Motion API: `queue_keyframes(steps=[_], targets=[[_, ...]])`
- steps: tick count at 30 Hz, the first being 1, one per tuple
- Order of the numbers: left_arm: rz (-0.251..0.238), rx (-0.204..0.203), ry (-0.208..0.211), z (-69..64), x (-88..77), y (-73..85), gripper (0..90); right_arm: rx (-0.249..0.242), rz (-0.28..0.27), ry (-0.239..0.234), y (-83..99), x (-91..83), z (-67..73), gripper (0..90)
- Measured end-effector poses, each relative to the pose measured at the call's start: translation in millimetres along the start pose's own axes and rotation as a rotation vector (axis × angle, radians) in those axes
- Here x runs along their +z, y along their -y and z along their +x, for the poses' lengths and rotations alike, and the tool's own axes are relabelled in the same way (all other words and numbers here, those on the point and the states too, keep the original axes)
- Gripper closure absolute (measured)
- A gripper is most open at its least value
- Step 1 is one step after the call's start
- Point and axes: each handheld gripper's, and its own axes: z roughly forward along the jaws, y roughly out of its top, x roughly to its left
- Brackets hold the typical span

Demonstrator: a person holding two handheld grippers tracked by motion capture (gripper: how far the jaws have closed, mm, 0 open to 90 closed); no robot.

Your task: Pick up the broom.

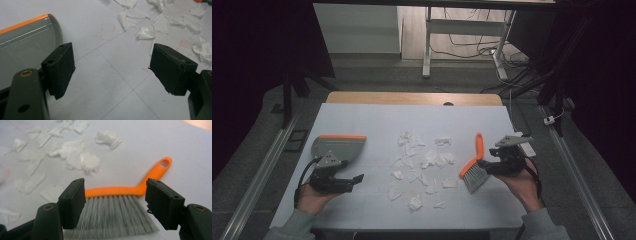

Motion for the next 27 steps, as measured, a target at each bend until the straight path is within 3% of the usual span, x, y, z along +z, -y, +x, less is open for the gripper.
queue_keyframes(steps=[4, 6, 8, 9, 11, 18, 23, 27], targets=[[-0.006, 0.002, 0.01, -0.6, 0.0, -0.6, 21.2, 0.03, 0.104, 0.038, -24.5, 13.0, -4.7, 33.3], [-0.001, 0.007, 0.01, -1.0, 0.6, -0.6, 21.2, 0.082, 0.2, 0.062, -39.3, 28.1, -11.5, 33.2], [-0.003, 0.007, 0.009, -0.9, 0.2, -0.4, 21.2, 0.097, 0.227, 0.068, -43.2, 33.6, -14.3, 33.4], [-0.004, 0.006, 0.008, -0.8, -0.2, -0.2, 21.2, 0.127, 0.278, 0.09, -49.4, 44.3, -20.7, 33.4], [-0.007, 0.006, 0.012, -0.8, -0.8, 0.1, 21.2, 0.16, 0.321, 0.107, -53.6, 54.0, -28.0, 33.3], [-0.003, 0.018, 0.021, -3.3, 0.2, 0.7, 20.9, 0.281, 0.422, 0.123, -55.3, 78.5, -45.3, 33.3], [-0.004, 0.025, 0.029, -3.1, 0.9, 0.1, 20.7, 0.335, 0.497, 0.171, -48.2, 94.9, -49.6, 33.0], [-0.001, 0.026, 0.031, -2.4, 2.1, 0.2, 20.5, 0.368, 0.528, 0.173, -43.7, 104.5, -48.6, 35.8]])
